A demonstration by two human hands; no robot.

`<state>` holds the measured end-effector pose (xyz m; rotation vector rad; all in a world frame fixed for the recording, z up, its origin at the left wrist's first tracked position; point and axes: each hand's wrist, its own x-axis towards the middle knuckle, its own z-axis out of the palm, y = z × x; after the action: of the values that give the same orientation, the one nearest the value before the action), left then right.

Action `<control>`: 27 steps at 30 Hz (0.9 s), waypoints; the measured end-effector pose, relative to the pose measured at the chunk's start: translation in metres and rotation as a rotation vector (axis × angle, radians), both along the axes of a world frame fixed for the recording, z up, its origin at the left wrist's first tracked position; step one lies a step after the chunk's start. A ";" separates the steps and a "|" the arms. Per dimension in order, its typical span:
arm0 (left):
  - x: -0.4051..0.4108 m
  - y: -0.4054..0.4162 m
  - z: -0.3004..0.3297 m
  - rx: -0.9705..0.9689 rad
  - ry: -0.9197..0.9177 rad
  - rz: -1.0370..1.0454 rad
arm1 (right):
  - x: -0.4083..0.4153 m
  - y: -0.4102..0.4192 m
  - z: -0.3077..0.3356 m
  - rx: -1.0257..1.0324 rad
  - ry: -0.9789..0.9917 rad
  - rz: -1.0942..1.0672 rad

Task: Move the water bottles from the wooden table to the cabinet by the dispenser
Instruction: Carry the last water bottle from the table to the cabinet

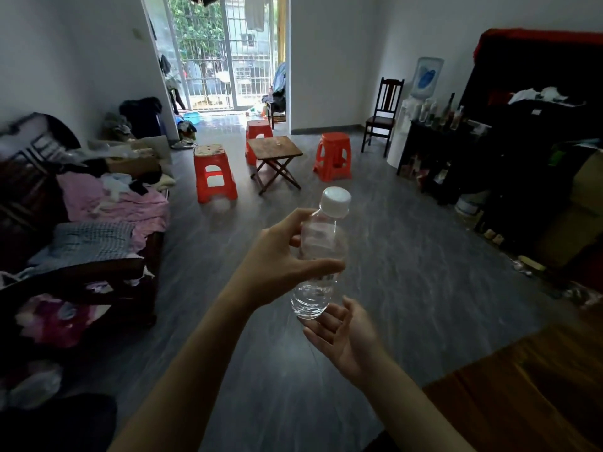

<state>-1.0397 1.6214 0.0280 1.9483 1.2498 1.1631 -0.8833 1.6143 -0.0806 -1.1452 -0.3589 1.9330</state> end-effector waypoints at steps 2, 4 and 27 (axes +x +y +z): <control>0.003 0.022 0.000 0.001 0.006 0.025 | 0.005 0.026 -0.002 0.002 0.008 0.018; 0.005 0.043 0.001 0.003 0.002 0.053 | 0.011 0.051 -0.001 0.005 0.011 0.036; -0.048 0.395 0.003 0.032 0.049 0.041 | -0.029 0.403 0.005 -0.047 0.118 0.056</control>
<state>-1.0873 2.0163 0.0312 1.9943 1.3097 1.1690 -0.9126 2.0168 -0.0752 -1.0547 -0.2864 2.0573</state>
